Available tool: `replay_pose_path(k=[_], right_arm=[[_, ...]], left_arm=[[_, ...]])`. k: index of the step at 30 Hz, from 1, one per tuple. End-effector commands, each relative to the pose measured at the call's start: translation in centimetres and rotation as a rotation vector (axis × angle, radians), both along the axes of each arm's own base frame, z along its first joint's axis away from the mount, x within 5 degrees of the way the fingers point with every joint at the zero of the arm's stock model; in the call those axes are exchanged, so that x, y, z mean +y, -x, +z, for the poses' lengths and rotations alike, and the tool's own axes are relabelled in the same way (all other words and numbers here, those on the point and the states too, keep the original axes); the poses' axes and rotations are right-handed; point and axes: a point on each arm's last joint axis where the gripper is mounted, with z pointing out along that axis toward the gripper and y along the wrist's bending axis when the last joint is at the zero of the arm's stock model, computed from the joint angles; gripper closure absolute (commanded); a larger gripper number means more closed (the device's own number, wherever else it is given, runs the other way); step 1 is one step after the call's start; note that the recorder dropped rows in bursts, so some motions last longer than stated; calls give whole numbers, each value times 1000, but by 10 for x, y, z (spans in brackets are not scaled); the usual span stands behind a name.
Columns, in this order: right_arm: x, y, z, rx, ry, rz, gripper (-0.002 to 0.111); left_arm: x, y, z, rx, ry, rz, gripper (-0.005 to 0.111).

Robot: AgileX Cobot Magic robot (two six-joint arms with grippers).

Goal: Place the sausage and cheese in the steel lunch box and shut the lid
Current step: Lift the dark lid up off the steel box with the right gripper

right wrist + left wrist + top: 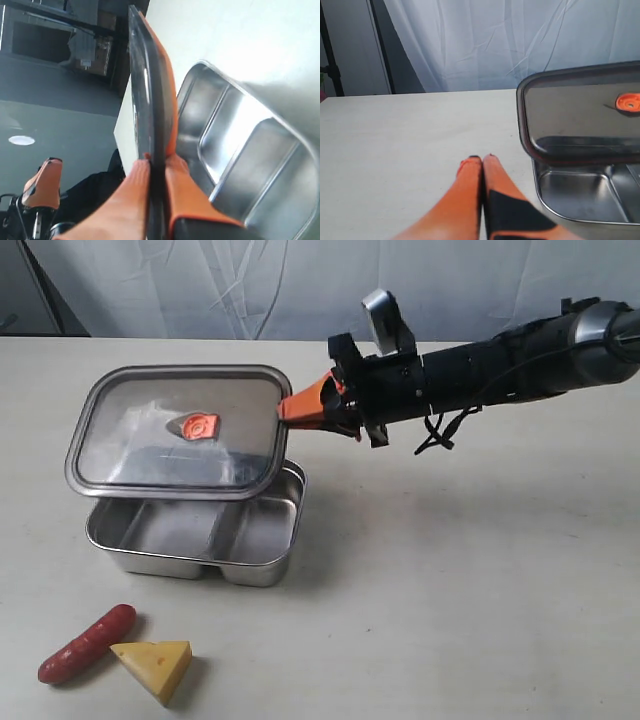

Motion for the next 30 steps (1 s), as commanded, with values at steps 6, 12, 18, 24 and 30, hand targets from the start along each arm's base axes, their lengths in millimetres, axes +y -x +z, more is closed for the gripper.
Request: replay_pose_path(k=[6,12,18,24,30], right_arm=[[-59,-26,71,-283,72,-153,109],[-90,-27,108,-447,360,-163,109],[-112,-18,134,-586,717,-146,109],[-124,-7,148,-723,934,-83,109],[-111,-2,146,-854,1150,88,109]], left_arm=[[0,0,0,-9,-5,4,107],[0,0,0,-9,-5,4,107],[0,0,0,-9,-5,4,107],[0,0,0,-9,-5,4,107],[0,0,0,-9,-5,4,107]])
